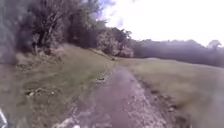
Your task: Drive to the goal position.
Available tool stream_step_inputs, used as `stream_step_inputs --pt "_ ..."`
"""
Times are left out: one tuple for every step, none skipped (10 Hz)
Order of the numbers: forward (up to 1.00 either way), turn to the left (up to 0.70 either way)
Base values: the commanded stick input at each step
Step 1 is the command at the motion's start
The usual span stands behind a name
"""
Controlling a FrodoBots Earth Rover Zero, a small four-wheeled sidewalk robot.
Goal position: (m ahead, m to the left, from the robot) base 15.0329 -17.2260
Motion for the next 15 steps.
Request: stream_step_inputs --pt "0.00 0.00" --pt "0.00 0.00" --pt "0.00 0.00" --pt "0.00 0.00" --pt "0.96 0.00" --pt "0.48 0.00" --pt "0.01 0.00" --pt "0.00 0.00" --pt "0.00 0.00" --pt "0.00 0.00" --pt "0.00 0.00" --pt "0.00 0.00" --pt "0.00 0.00" --pt "0.00 0.00" --pt "0.00 0.00"
